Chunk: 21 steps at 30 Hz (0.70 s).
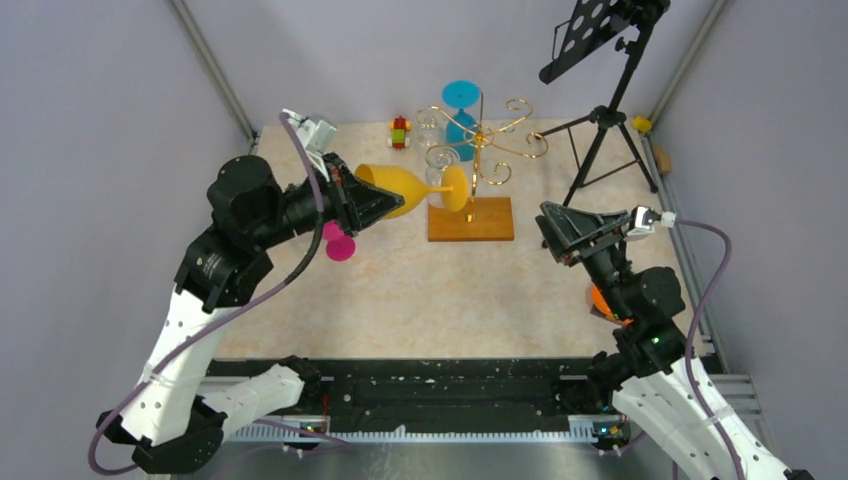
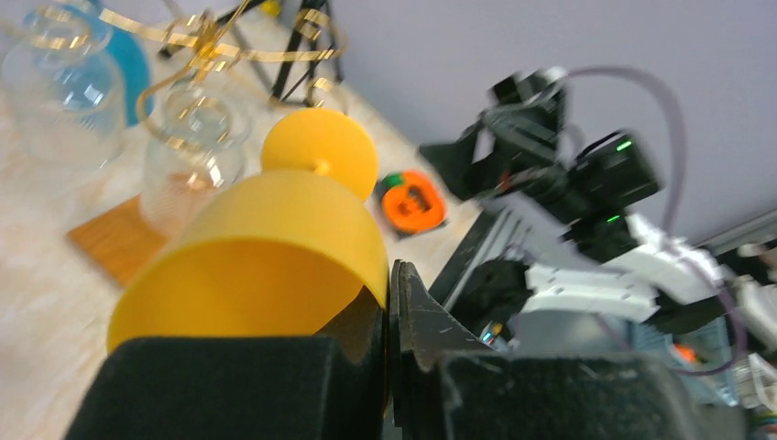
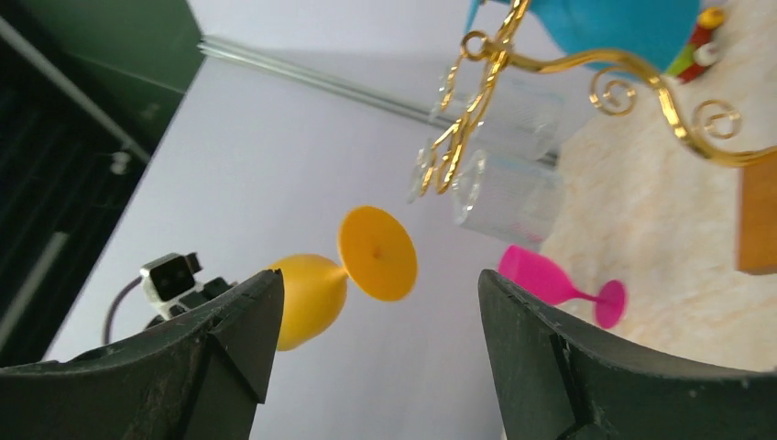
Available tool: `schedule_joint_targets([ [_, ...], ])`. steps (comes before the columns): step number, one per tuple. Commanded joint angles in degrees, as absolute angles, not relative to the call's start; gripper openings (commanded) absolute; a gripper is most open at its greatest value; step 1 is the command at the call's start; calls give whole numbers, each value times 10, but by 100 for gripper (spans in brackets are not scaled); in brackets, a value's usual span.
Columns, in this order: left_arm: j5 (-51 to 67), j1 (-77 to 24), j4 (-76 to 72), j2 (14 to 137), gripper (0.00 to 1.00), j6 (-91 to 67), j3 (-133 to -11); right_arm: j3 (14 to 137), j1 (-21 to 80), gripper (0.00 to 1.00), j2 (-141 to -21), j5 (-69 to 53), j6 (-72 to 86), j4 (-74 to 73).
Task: Take the wine glass off the wine glass rack
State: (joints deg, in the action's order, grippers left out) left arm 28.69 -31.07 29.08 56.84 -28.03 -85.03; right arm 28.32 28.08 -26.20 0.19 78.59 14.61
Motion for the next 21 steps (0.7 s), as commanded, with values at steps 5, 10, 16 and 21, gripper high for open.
schedule_joint_targets([
  [5,176,-309,557,626,0,-107,-862,380,281,78,-249,92,647,-36],
  [10,57,-309,578,666,0,-110,-848,389,281,78,-237,116,627,-65],
  [16,-4,-309,578,754,0,-134,-854,384,281,78,-223,125,629,-79],
  [21,-36,-309,568,813,0,-164,-863,392,281,78,-202,141,617,-105],
])
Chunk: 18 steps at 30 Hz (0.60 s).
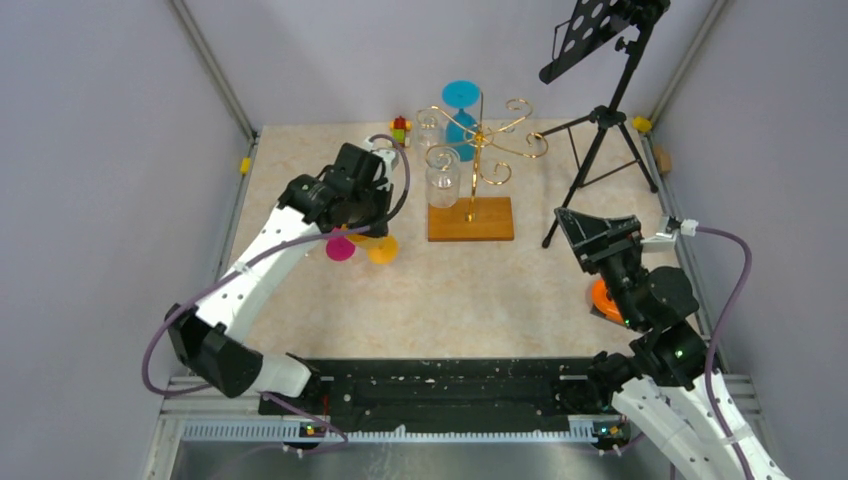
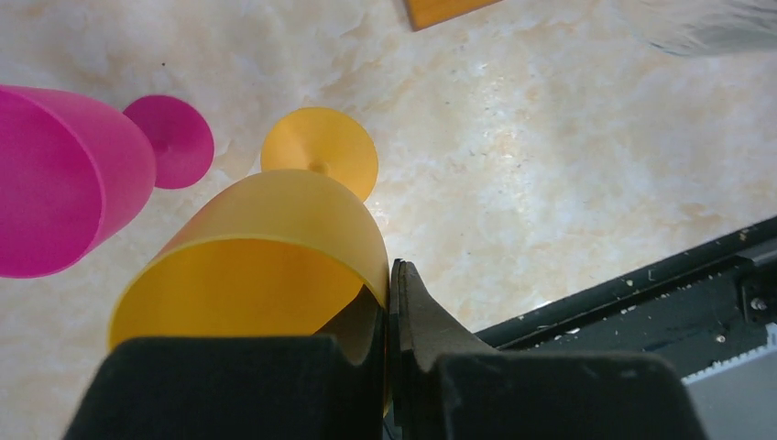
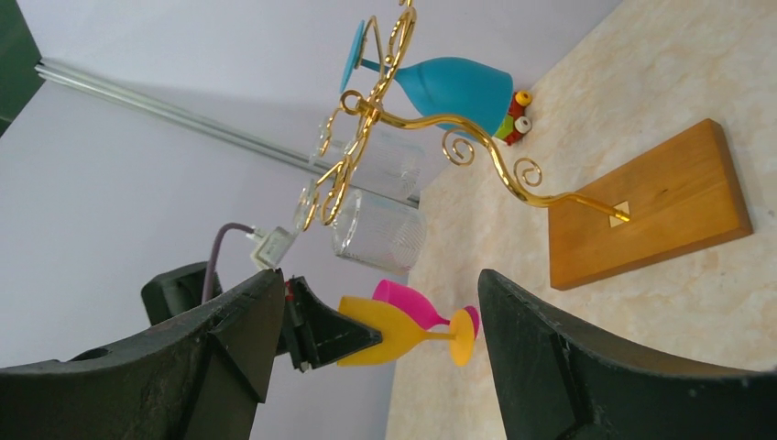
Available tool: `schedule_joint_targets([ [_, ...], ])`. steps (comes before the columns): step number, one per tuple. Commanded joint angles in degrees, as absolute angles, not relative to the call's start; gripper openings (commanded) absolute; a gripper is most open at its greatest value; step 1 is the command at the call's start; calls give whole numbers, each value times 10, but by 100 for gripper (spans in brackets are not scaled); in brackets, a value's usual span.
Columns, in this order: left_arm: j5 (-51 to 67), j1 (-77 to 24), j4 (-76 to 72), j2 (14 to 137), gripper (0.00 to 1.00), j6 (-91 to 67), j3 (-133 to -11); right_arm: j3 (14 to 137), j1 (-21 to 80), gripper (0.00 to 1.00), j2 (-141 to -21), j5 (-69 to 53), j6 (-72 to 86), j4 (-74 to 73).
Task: Take the wine glass off the wine glass rack
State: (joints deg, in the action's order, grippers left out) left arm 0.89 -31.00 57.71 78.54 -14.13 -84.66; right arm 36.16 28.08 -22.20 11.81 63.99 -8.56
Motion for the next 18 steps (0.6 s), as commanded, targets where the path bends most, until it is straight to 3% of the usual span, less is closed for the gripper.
schedule_joint_targets([
  [1,-40,-309,568,824,0,-168,-867,395,281,78,-197,147,613,-110],
  [18,-127,-301,535,958,0,-215,-913,415,282,81,-157,197,578,-160],
])
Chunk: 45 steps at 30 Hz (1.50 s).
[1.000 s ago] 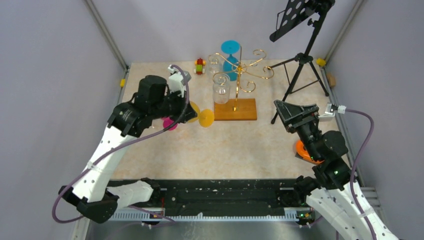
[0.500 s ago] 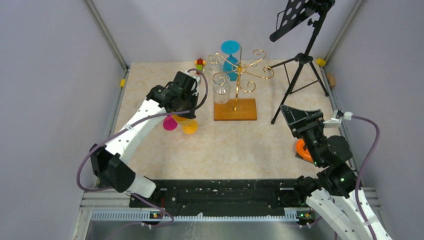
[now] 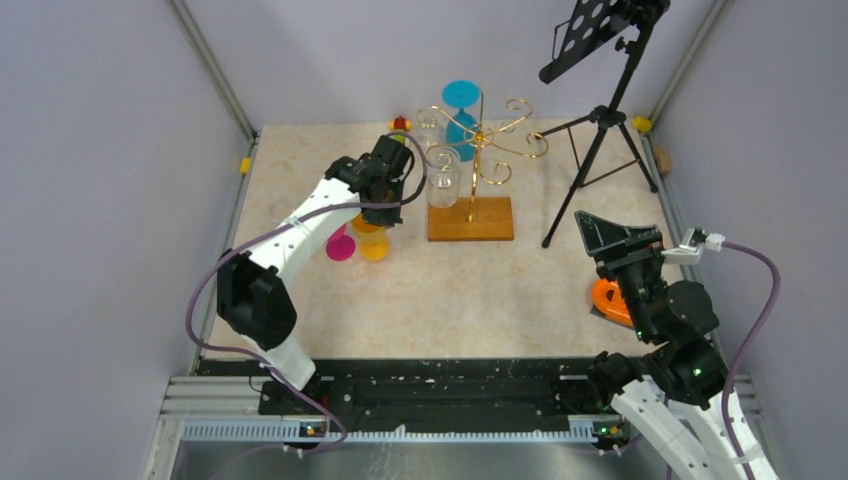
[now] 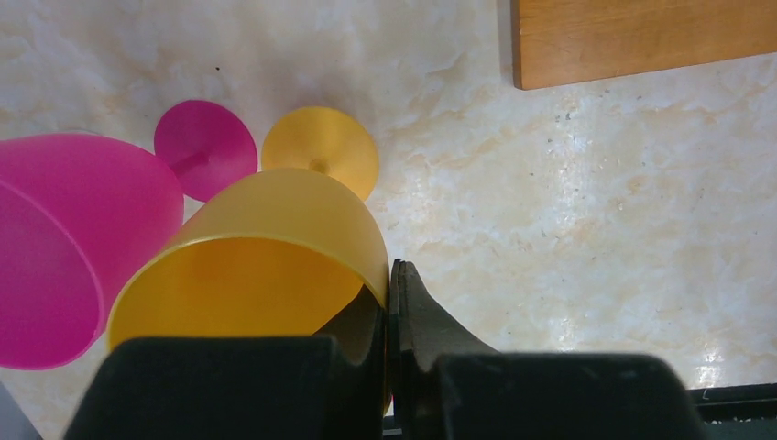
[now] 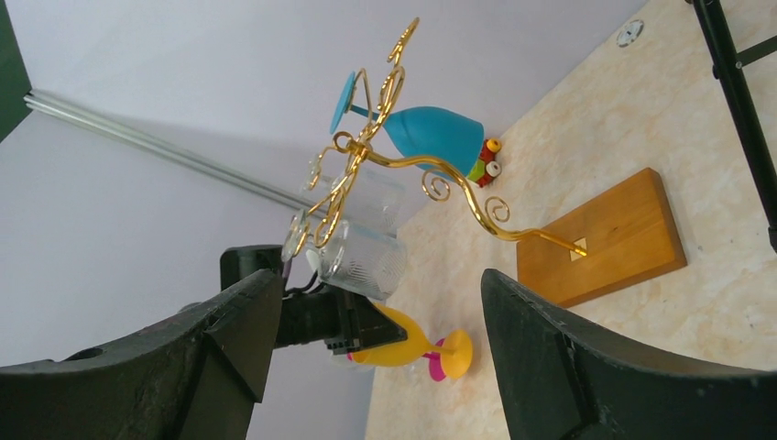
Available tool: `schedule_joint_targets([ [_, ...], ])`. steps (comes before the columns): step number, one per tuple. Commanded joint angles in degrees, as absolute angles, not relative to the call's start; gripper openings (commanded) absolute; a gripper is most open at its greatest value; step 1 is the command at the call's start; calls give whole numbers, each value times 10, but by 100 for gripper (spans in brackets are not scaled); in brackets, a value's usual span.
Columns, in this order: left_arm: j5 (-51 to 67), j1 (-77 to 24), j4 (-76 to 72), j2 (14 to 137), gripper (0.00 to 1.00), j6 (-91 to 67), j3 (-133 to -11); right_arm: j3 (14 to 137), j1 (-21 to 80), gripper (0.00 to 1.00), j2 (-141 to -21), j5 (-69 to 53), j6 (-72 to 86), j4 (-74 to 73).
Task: Take the wine glass off the wine glass rack
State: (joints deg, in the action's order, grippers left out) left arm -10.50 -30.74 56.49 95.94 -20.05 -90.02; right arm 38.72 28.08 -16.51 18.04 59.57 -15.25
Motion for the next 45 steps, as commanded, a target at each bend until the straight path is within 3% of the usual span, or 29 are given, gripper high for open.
schedule_joint_targets([
  [1,-126,-298,528,957,0,-218,-910,415,281,81,-157,198,577,-161],
  [7,-88,-275,471,936,0,-237,-872,420,281,81,-155,202,573,-168],
  [13,-78,-266,478,948,7,-237,-868,422,281,81,-155,203,574,-169],
  [20,-63,-264,480,938,31,-240,-872,422,281,81,-155,200,578,-170],
  [24,-62,-261,485,927,38,-238,-882,422,281,81,-155,198,580,-172],
  [36,-27,-247,481,828,45,-252,-907,421,281,81,-153,191,588,-173],
  [41,-10,-235,443,765,63,-273,-894,417,281,82,-154,186,592,-166],
  [42,4,-234,430,754,70,-278,-892,415,281,84,-154,181,592,-162],
  [43,20,-234,419,747,87,-282,-892,413,281,85,-154,176,592,-157],
  [44,33,-234,410,741,95,-282,-895,411,281,86,-155,169,592,-152],
  [45,43,-233,403,737,95,-282,-900,411,281,87,-157,162,591,-149],
])
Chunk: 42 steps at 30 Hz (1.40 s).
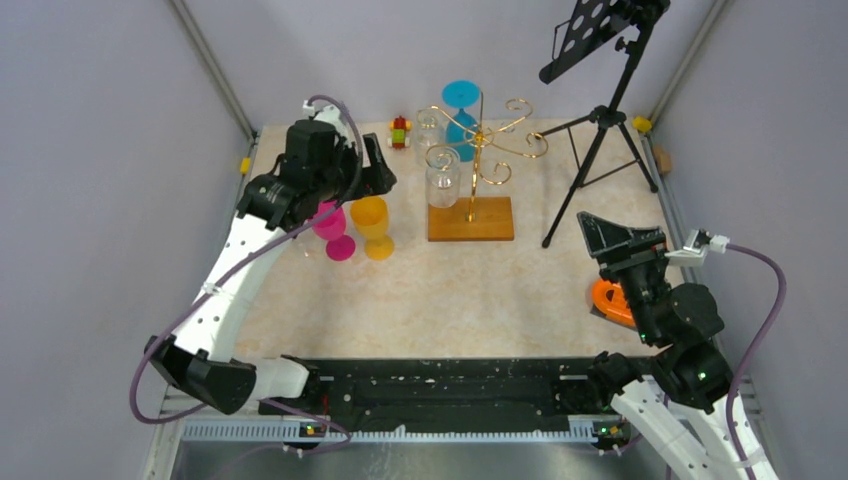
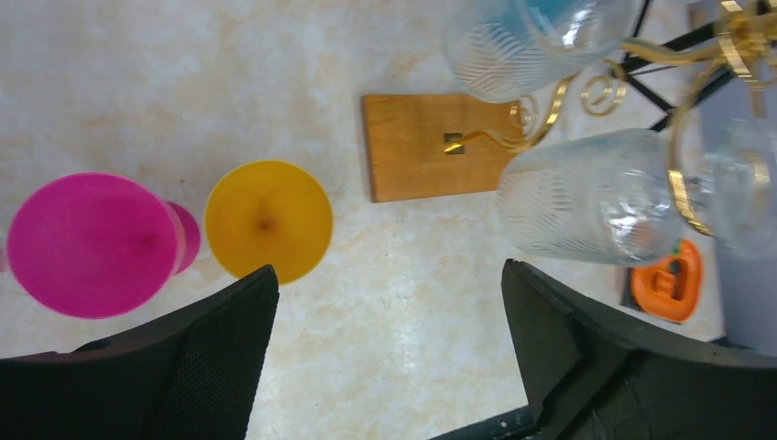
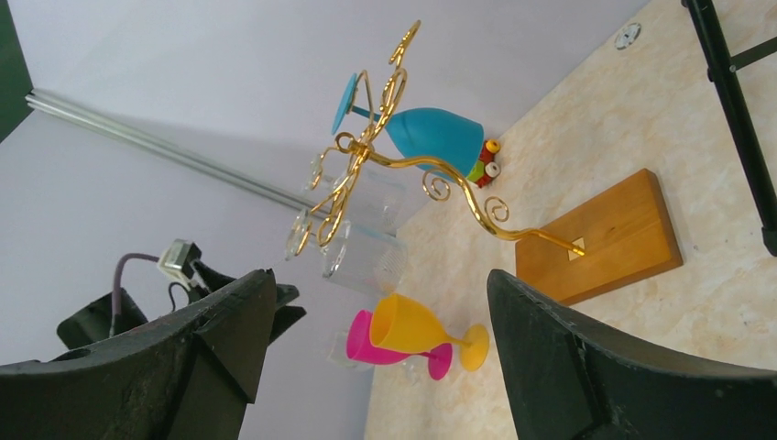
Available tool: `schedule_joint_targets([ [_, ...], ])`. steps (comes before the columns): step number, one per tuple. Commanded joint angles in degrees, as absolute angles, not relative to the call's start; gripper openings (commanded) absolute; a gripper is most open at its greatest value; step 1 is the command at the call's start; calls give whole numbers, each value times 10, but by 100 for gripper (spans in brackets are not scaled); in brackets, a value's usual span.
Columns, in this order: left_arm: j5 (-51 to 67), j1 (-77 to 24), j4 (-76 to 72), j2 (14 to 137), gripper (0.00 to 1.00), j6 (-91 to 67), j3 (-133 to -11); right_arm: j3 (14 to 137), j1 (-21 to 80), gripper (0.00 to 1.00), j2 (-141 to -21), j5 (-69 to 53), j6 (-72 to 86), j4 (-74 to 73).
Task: Take the wine glass off the wine glass rack
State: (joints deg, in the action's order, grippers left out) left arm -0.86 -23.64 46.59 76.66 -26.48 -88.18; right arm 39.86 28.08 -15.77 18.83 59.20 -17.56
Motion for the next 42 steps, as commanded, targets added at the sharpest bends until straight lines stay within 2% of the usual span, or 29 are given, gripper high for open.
schedule_joint_targets([
  [1,52,-234,398,734,96,-285,-906,411,281,87,-158,156,590,-147],
  [6,132,-233,320,717,96,-336,-897,419,281,88,-170,146,590,-158],
  [9,208,-233,220,706,94,-405,-854,419,282,88,-169,144,592,-156],
  [13,329,-234,90,721,85,-504,-825,422,282,88,-178,128,591,-155],
  [18,283,-248,93,727,72,-531,-817,426,281,88,-189,115,592,-157],
  [24,259,-252,85,734,51,-556,-807,424,281,88,-190,112,592,-157],
  [34,226,-255,110,768,49,-541,-832,431,281,88,-191,110,584,-165],
  [40,234,-255,114,794,43,-545,-855,430,281,88,-188,104,587,-171],
  [42,241,-255,108,797,38,-549,-855,428,281,88,-185,105,590,-174],
])
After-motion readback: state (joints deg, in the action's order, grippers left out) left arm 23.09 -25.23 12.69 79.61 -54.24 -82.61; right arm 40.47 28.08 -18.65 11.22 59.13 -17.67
